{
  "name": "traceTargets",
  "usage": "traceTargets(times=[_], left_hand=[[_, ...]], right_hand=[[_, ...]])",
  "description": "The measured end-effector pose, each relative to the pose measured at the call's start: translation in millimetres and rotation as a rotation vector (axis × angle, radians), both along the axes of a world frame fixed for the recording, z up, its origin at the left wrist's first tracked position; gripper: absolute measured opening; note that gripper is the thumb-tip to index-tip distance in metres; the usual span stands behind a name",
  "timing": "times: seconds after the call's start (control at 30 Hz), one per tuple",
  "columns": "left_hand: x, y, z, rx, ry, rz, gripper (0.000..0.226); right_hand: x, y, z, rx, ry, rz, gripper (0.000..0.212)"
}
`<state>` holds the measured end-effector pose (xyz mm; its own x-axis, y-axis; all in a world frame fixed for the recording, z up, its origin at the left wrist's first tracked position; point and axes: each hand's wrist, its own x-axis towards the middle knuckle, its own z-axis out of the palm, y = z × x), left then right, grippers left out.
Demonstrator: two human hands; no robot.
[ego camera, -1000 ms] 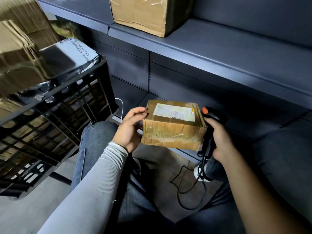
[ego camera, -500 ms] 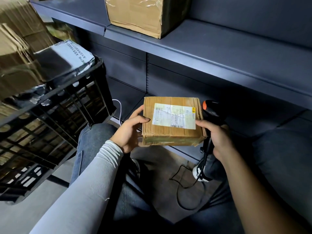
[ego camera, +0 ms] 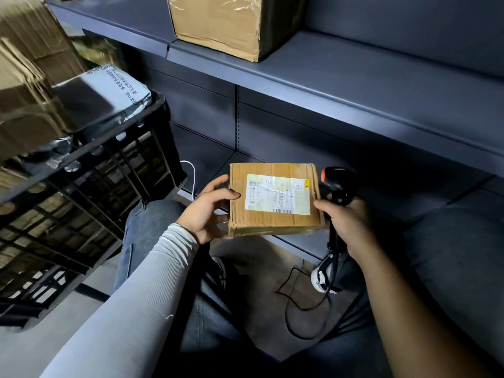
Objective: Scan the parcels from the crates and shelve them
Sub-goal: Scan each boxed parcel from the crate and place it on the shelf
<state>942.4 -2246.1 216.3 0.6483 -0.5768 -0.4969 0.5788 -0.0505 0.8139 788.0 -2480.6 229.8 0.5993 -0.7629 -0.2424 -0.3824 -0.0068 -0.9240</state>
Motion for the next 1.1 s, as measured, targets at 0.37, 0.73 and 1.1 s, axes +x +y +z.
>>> traceTargets(times=[0.37,0.73,1.1], left_hand=[[30,-11,-1,0.025,-0.044,0.228,0.084],[41,-13,-12,-0.050,-0.086,0.348,0.085],[45,-12,-20,-0.042,-0.118,0.382,0.086]], right_hand=[[-6,16,20,0.108,0.047,0.261,0.005],[-14,28,30,0.193,0.017,0.386,0.009],[-17,27,30,0.197,-0.038,0.460,0.012]])
